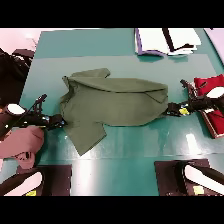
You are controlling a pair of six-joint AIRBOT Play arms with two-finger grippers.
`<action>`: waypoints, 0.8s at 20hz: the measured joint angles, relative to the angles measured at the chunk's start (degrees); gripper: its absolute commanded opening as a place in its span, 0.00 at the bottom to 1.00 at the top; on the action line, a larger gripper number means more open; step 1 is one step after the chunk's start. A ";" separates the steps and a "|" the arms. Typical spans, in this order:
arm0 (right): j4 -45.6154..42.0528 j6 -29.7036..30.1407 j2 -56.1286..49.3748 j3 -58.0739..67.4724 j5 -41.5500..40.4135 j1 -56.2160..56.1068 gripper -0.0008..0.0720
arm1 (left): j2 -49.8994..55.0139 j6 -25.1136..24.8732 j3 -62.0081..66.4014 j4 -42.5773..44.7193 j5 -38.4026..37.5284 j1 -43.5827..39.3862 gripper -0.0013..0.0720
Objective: Fold the shirts.
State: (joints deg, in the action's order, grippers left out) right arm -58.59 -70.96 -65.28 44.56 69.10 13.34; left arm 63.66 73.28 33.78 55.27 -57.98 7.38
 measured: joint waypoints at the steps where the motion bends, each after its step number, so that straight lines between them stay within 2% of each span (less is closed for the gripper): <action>1: 0.00 -0.04 0.02 0.46 0.07 0.00 0.04 | 0.15 -0.26 -0.24 -0.13 0.46 -0.74 0.05; 5: 0.04 -0.20 0.15 3.74 1.29 -0.11 0.04 | 0.09 -0.31 1.77 -0.70 -0.28 -2.19 0.05; 8: 0.11 -0.22 1.07 10.40 3.82 -0.11 0.04 | -3.48 0.50 9.53 -1.07 -1.88 -2.54 0.06; 16: 0.31 -0.48 13.86 39.63 5.29 2.89 0.04 | -20.26 2.34 50.27 -0.07 -2.67 -2.67 0.05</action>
State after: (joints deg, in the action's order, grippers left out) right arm -58.28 -71.44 -51.42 84.18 74.39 16.23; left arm 43.40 75.61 84.05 55.20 -60.64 4.71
